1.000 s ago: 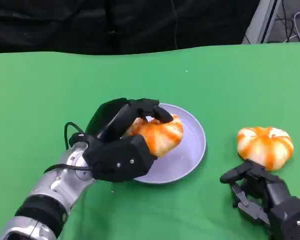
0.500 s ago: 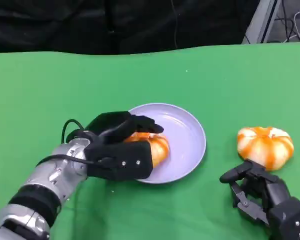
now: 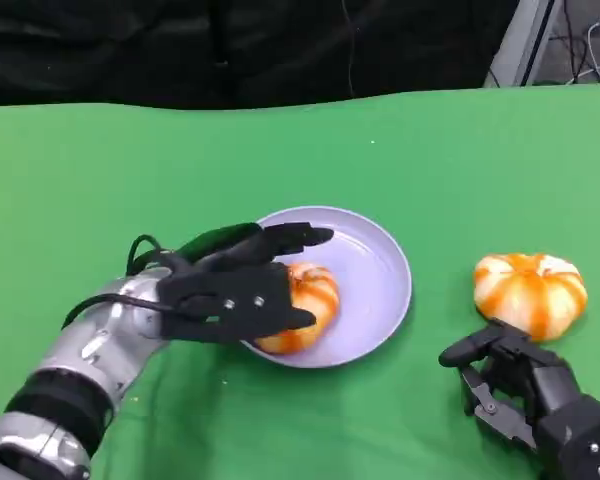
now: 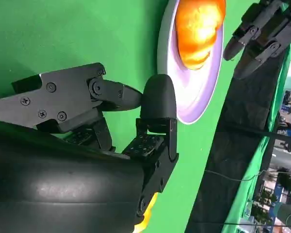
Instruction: Grasp the bread from the table and place it into the plate.
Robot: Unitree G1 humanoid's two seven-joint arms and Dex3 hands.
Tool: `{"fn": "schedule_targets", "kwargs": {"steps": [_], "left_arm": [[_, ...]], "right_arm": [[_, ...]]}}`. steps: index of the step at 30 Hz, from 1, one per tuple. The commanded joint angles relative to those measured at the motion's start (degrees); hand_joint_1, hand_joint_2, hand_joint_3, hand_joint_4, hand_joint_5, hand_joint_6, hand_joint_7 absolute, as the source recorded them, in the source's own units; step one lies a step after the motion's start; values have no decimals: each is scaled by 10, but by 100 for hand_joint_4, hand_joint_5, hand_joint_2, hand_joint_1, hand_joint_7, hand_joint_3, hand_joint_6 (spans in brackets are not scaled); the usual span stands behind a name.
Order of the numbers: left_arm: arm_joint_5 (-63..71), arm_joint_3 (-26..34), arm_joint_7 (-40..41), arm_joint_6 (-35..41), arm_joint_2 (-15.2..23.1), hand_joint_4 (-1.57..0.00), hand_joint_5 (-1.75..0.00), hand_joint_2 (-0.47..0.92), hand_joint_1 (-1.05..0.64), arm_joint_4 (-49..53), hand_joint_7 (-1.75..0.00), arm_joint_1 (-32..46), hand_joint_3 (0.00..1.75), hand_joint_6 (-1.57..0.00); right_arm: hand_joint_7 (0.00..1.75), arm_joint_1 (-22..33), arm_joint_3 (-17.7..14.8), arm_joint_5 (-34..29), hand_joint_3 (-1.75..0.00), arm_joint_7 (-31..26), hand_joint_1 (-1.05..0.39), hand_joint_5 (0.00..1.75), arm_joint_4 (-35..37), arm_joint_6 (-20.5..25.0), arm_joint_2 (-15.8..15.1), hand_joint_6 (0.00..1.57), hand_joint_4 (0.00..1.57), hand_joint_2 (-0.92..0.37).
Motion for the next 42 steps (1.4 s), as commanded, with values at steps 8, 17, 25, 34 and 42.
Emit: {"fn": "schedule_targets", "kwargs": {"steps": [8,17,25,34,42], "left_arm": [[-243,153,-137,-92,-17,-18,-2,92,-84,28,0,49,73,-17],[-403,273,-294,-136,-38,-27,-3,92,-91,57,-2,90,60,-21],[-480,343,-400,-144,-11,-37,-4,92,-90,13,-3,170,52,-28],[-573,417,-473,-79,-3,-47,-4,92,-72,-42,-3,262,35,-38],[-581,442,-485,-19,12,-48,-2,92,-76,-44,-1,302,36,-38]], "right_arm": [[119,7,1,0,-47,5,-17,175,7,17,-7,75,72,-92],[118,5,3,-5,-48,-1,-16,175,10,13,-9,75,71,-92],[118,12,6,-5,-47,-3,-15,174,-2,10,-9,76,69,-92],[118,21,5,-1,-47,1,-16,172,-11,4,-13,76,70,-92],[117,29,4,3,-48,8,-14,172,-25,14,-14,76,71,-92]]}}
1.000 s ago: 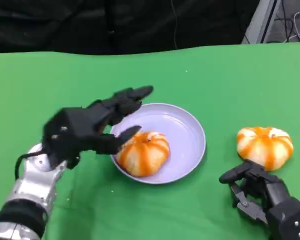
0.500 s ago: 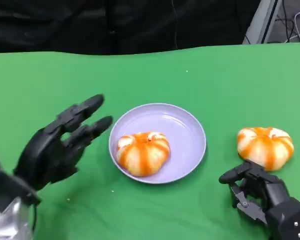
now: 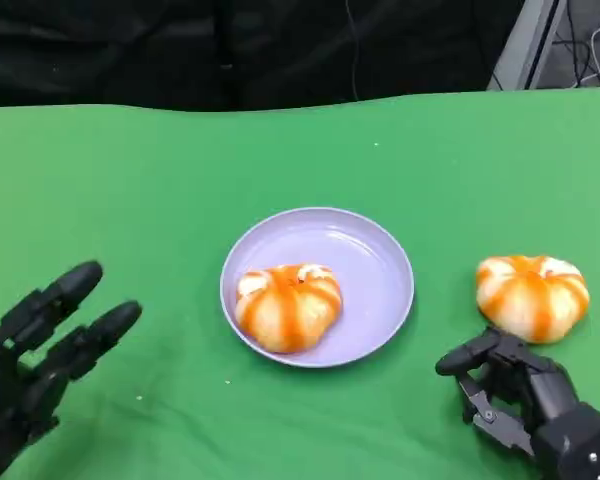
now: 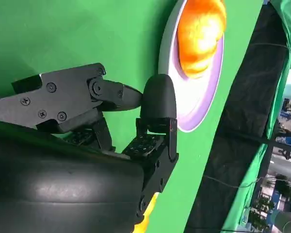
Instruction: Grasp the bread from the table and place it into the plate.
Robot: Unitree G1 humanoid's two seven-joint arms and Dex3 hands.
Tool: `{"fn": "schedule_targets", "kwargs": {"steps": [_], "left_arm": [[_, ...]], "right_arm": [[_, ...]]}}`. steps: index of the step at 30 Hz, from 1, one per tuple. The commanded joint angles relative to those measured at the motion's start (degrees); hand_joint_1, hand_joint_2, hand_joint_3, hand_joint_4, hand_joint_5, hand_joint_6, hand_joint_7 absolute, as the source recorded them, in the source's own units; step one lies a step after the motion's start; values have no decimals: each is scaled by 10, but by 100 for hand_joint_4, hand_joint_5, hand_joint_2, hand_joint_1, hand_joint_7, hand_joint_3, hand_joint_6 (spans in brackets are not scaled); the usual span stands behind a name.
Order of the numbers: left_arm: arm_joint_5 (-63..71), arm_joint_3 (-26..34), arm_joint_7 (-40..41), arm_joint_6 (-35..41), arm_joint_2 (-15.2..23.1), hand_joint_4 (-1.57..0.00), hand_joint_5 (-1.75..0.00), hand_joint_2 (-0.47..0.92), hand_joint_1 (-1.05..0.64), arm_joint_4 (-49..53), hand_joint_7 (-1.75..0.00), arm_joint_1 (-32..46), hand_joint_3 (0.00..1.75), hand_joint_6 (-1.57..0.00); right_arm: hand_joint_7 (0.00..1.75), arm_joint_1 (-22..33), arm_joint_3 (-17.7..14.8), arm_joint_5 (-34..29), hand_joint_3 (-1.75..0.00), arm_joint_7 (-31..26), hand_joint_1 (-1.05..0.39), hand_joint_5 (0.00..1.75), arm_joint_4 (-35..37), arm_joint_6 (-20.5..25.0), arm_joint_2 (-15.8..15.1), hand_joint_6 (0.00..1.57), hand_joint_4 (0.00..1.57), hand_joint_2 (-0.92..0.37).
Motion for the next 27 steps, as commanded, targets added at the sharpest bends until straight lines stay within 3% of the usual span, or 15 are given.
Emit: {"fn": "schedule_targets", "kwargs": {"steps": [1,6,8,9,10,12,13,16,27], "left_arm": [[-5,12,-11,32,21,-48,-2,92,-76,-4,-1,8,37,-38],[7,13,10,65,26,-52,-3,92,-70,14,-2,7,37,-42],[8,16,22,79,23,-55,-3,92,-42,21,-3,2,32,-46],[8,16,26,84,21,-55,-2,92,-17,22,-2,0,38,-47],[10,16,32,85,19,-55,-2,92,-3,21,-2,0,44,-48],[18,13,42,79,16,-56,-2,92,14,20,-2,-1,54,-49],[26,11,50,72,15,-59,-2,89,21,22,-2,-2,68,-52],[54,5,79,44,14,-65,-2,80,25,29,-2,-5,95,-59],[109,-10,158,-6,4,-81,-5,85,23,50,-6,-13,96,-79]], "right_arm": [[117,13,-3,2,-48,6,-14,172,-7,13,-11,76,71,-92],[117,13,-7,9,-49,16,-14,172,-6,9,-14,76,71,-92],[117,14,-7,6,-49,14,-14,172,-6,9,-16,76,71,-92],[117,14,-7,5,-49,14,-15,171,-6,9,-17,76,70,-92],[117,14,-7,6,-48,15,-15,171,-5,10,-17,76,70,-91],[117,14,-9,10,-48,19,-15,171,-6,12,-16,76,70,-91],[118,13,-9,13,-48,22,-14,171,-5,13,-15,76,70,-92],[118,11,-10,13,-48,24,-13,171,0,11,-16,76,70,-92],[118,5,-17,15,-48,34,-15,171,14,8,-18,76,69,-92]]}}
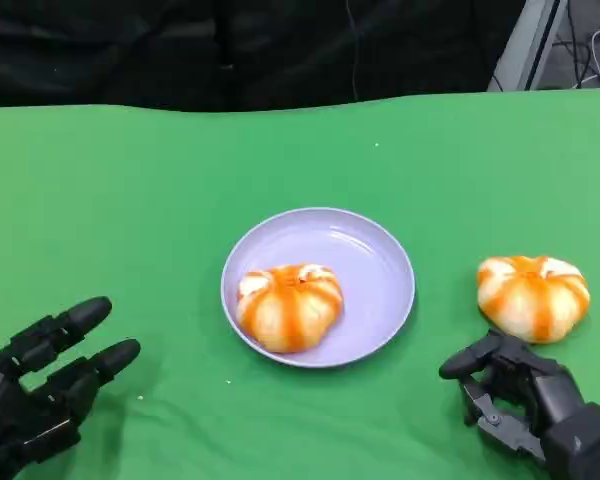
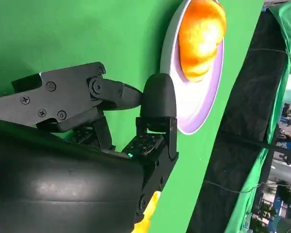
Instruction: Grasp the bread from the table and place it into the plate.
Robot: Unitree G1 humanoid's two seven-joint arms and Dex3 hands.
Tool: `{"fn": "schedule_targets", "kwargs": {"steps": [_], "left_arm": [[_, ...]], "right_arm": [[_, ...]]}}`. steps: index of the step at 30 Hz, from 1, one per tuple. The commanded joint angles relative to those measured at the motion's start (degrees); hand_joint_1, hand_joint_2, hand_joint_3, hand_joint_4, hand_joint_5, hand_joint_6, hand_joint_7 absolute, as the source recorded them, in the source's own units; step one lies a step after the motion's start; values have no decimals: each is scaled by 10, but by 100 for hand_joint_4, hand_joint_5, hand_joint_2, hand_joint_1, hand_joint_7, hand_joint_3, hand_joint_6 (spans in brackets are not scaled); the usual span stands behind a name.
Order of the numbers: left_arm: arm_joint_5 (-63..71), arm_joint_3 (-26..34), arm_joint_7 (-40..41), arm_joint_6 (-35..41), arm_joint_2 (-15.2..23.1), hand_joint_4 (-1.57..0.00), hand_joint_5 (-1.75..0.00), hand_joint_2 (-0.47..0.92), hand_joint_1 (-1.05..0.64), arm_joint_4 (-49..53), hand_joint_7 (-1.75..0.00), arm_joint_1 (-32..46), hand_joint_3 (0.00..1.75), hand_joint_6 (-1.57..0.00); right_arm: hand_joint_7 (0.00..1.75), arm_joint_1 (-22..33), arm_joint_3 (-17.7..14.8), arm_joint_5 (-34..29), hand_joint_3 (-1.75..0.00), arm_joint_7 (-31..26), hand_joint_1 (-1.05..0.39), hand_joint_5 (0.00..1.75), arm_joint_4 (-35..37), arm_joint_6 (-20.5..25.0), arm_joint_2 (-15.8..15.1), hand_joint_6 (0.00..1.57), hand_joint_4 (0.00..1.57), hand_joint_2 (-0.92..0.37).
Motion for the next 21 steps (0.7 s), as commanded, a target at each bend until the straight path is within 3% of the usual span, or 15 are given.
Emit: {"fn": "schedule_targets", "kwargs": {"steps": [1,3,5,7,8,9,13,21], "left_arm": [[22,-6,27,-18,6,-85,-6,85,23,10,-7,-8,95,-83],[27,-6,40,-25,4,-88,-7,85,23,15,-7,-11,95,-86],[26,-1,43,-40,3,-118,-21,81,18,33,-17,-19,90,-110],[25,5,42,-60,5,-121,-73,76,10,59,-38,-29,87,-126],[23,7,41,-67,6,-120,-99,71,6,68,-62,-32,92,-126],[23,8,40,-71,6,-121,-110,69,3,74,-75,-35,95,-126],[26,10,43,-93,8,-118,-125,66,-1,89,-101,-40,96,-117],[23,13,42,-94,7,-117,-132,64,0,93,-106,-44,101,-115]], "right_arm": [[118,2,-4,-1,-48,-3,-15,171,17,4,-14,76,69,-92],[118,2,-6,1,-48,-2,-15,171,18,3,-13,76,69,-92],[119,1,-6,1,-49,-2,-14,172,20,3,-13,76,69,-92],[120,0,-6,0,-49,-2,-15,174,21,3,-13,76,69,-92],[120,0,-6,1,-49,-2,-15,174,21,4,-13,75,68,-92],[120,0,-7,2,-49,-1,-15,175,21,5,-12,75,68,-92],[120,-1,-8,5,-49,3,-14,174,21,5,-11,75,68,-92],[120,-3,-11,6,-51,4,-13,173,24,2,-11,75,68,-91]]}}
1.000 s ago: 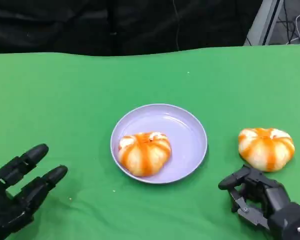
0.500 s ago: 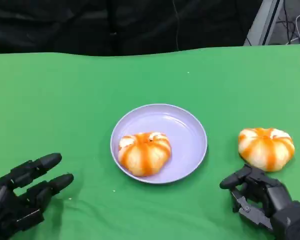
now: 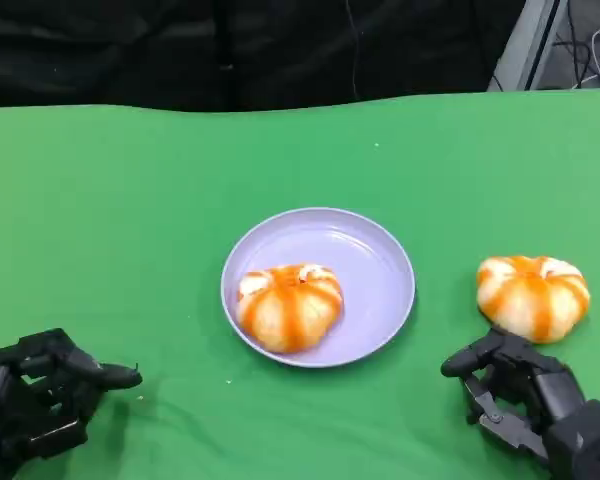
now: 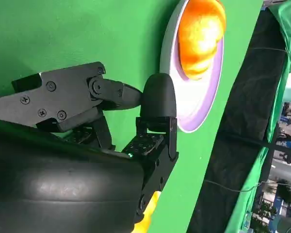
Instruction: Grasp the bread from the table and place it into the plate.
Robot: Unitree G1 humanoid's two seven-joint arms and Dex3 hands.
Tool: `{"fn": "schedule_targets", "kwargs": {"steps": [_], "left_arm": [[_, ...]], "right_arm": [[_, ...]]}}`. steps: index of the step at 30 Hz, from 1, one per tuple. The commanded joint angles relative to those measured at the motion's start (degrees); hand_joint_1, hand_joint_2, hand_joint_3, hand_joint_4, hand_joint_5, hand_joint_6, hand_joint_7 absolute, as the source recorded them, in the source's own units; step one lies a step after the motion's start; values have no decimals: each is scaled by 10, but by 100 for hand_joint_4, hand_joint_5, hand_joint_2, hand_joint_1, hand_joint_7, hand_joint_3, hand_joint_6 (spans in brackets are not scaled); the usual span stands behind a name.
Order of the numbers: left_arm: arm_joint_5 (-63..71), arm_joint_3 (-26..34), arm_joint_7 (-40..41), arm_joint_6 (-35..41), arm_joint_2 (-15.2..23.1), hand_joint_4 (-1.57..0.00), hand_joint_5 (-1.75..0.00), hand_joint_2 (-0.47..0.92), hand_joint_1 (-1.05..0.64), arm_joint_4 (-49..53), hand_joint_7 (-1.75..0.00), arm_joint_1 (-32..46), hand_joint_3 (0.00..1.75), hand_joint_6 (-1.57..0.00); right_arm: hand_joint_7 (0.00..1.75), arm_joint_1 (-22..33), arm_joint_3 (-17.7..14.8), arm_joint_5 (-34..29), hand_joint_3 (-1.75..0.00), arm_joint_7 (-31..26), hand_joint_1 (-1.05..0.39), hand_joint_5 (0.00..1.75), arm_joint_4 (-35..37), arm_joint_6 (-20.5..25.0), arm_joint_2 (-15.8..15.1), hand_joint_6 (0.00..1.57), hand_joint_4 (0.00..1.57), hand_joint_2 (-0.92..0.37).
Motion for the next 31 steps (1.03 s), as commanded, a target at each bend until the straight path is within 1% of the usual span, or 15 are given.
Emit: {"fn": "schedule_targets", "kwargs": {"steps": [1,6,10,16,20,27,31], "left_arm": [[0,7,7,-11,9,-118,-132,64,0,3,-107,-4,101,-116],[3,8,15,-23,16,-115,-138,64,0,4,-115,-5,100,-112],[0,12,21,-22,18,-113,-141,61,3,0,-118,-7,107,-110],[5,10,39,-18,17,-112,-146,61,6,-12,-123,-2,109,-108],[13,8,44,-36,19,-111,-146,60,4,-5,-124,-2,110,-106],[8,12,45,-28,15,-111,-146,58,5,-12,-122,-2,114,-107],[8,13,46,-31,11,-110,-150,57,9,-16,-128,-1,120,-105]], "right_arm": [[120,5,-6,3,-51,-1,-13,173,10,9,-11,75,68,-91],[121,4,-5,0,-51,-6,-15,173,12,8,-12,74,68,-91],[122,3,-6,5,-50,-1,-14,174,12,7,-11,74,68,-92],[122,5,-6,3,-50,-2,-13,174,9,8,-11,74,67,-92],[120,6,-7,6,-51,1,-12,173,9,8,-12,74,67,-92],[120,5,-6,5,-49,0,-14,174,9,8,-13,75,67,-92],[120,4,-6,3,-50,-1,-12,174,11,8,-15,74,68,-92]]}}
